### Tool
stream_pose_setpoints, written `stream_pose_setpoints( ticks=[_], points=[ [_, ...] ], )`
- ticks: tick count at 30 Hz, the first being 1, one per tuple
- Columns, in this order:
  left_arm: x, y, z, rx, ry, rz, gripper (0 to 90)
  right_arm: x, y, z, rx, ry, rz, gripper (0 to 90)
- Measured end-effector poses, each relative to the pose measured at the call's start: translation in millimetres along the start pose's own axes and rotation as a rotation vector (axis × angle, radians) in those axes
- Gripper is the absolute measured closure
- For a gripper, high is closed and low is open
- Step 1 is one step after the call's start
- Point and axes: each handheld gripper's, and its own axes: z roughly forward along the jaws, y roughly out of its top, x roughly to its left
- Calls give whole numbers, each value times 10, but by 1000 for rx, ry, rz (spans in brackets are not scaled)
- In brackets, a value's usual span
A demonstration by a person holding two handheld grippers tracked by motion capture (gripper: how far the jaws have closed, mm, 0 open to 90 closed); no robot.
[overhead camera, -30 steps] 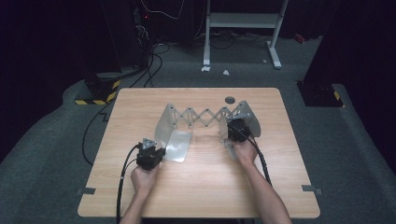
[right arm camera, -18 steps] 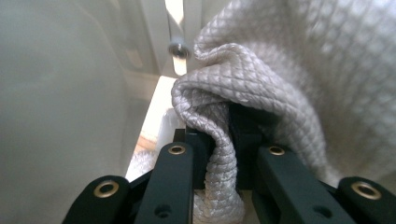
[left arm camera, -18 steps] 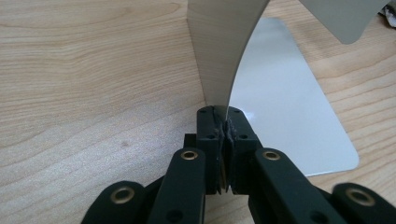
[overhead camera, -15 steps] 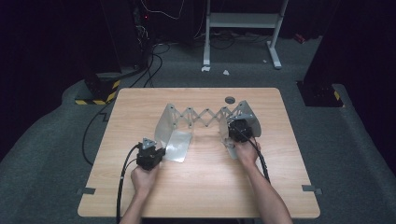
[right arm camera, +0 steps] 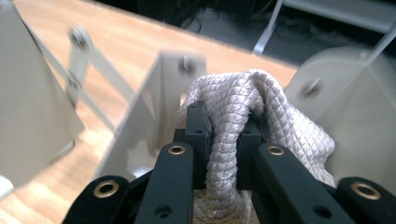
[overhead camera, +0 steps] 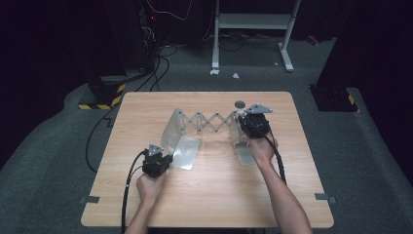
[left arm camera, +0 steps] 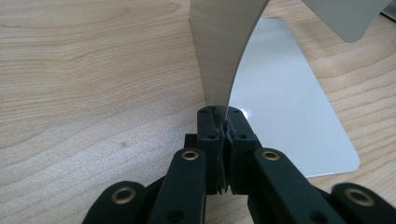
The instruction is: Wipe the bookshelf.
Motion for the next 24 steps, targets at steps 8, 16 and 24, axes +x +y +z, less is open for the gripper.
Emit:
stream_pose_setpoints(
  ticks=[8, 16, 24],
  points=[
    [-1, 0, -1, 0, 1, 2, 861, 13, 64, -20, 1, -14, -26, 812],
    [-2, -1, 1, -1, 1, 2, 861, 17, -285, 280, 112, -29, 0, 812],
    [-7, -2, 0, -2, 4, 2, 861, 19, -591, 512, 233, -74, -3, 814]
  ],
)
